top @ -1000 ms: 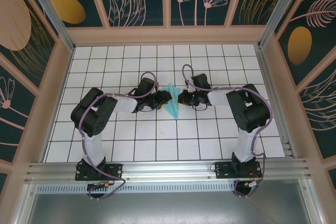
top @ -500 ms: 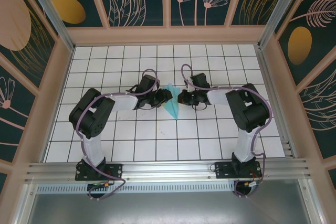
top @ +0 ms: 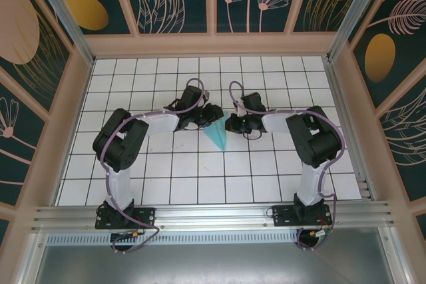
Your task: Fold a paper plane with a square sheet of paper (fold left side to right side)
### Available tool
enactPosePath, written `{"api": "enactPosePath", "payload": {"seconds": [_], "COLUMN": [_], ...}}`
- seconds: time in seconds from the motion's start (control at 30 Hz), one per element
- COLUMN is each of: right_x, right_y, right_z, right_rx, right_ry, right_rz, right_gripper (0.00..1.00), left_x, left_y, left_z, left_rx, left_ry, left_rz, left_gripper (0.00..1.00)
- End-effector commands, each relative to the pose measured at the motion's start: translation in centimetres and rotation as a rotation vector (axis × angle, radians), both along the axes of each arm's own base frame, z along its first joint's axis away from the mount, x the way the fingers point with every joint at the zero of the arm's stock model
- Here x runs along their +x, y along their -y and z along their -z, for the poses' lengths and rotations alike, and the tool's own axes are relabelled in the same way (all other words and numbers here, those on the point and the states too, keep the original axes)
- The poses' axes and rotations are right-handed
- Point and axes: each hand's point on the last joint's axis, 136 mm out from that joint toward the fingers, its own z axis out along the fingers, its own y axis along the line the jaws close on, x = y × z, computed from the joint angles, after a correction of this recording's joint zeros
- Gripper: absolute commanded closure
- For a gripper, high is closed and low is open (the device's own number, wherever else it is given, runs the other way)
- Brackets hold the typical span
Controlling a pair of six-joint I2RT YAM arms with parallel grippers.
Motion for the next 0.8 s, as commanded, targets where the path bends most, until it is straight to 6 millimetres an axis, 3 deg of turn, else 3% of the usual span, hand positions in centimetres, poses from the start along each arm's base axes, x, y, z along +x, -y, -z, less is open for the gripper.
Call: {"api": "enactPosePath", "payload": {"seconds": [0.0, 0.5, 0.63, 0.77], "right_x": [-1.6, -1.2, -0.6, 0.6], "right_y": [0.7, 0.7, 0.2, -0.2], "right_z": [3.5, 2.5, 1.0, -2.3], "right_rx": [-0.109, -0.110, -0.082, -0.050], "right_ry": [-0.067, -0.032, -0.001, 0.063], "right_rz": [-0.013, -0.018, -0.022, -0.021], "right_gripper": [0.99, 0.98, 0.94, 0.82], "left_x": [0.1, -0.8, -1.3, -1.8], "left_y": [0.0, -1.4, -1.8, -2.2], "left_z": [1.5, 6.1, 7.2, 8.0], "left_rx": [0.042, 0.134, 0.148, 0.160], "left_ry": [-0.013, -0.076, -0.099, -0.116], "left_rz": [0.005, -0.006, -0.011, -0.019], "left_gripper": [0.71, 0.73, 0.74, 0.75]}}
